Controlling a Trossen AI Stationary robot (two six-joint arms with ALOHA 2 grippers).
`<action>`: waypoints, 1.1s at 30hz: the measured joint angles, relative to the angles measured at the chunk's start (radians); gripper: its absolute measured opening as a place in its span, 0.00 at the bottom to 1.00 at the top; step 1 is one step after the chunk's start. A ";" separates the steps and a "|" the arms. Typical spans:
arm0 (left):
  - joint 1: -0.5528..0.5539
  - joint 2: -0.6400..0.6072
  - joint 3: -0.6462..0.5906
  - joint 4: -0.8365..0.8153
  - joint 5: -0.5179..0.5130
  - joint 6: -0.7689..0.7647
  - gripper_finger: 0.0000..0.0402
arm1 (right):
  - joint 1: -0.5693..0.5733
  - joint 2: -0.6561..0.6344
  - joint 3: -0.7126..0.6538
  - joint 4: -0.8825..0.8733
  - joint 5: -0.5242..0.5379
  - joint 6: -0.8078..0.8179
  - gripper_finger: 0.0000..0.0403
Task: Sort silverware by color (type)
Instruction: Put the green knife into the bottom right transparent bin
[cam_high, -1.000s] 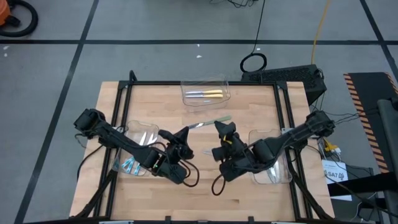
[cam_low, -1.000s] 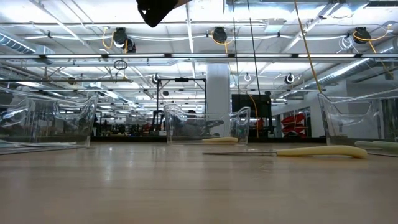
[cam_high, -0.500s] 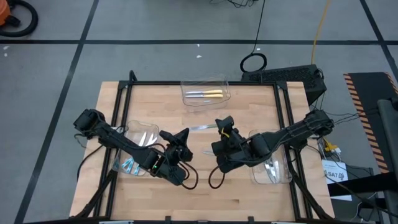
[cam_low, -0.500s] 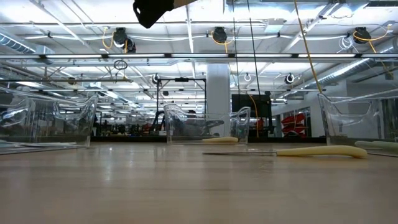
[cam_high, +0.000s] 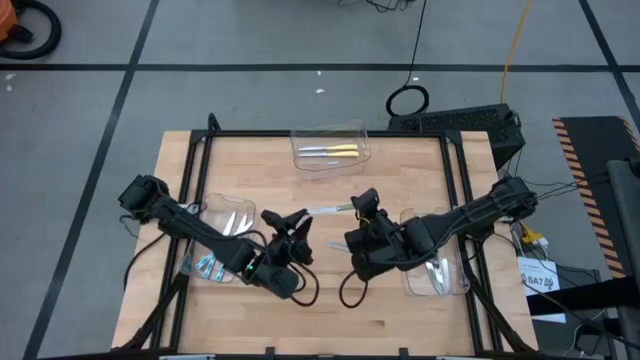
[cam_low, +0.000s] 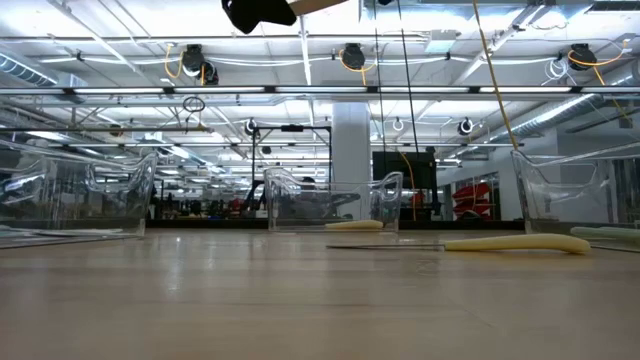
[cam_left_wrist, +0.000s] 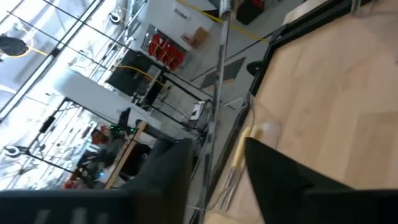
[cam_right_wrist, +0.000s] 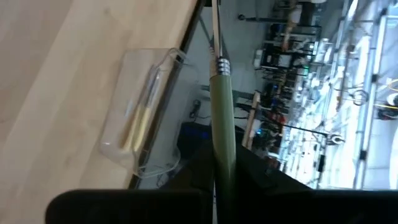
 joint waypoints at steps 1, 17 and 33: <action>-0.004 0.000 0.000 0.005 0.003 0.000 0.42 | 0.001 -0.003 0.000 -0.013 -0.014 0.008 0.05; -0.031 0.000 0.000 -0.381 0.177 -0.339 0.62 | 0.006 -0.208 0.002 -0.371 -0.320 0.114 0.05; -0.014 0.000 0.000 -0.363 0.229 -0.369 0.62 | 0.018 -0.263 -0.010 -0.466 -0.694 0.050 0.05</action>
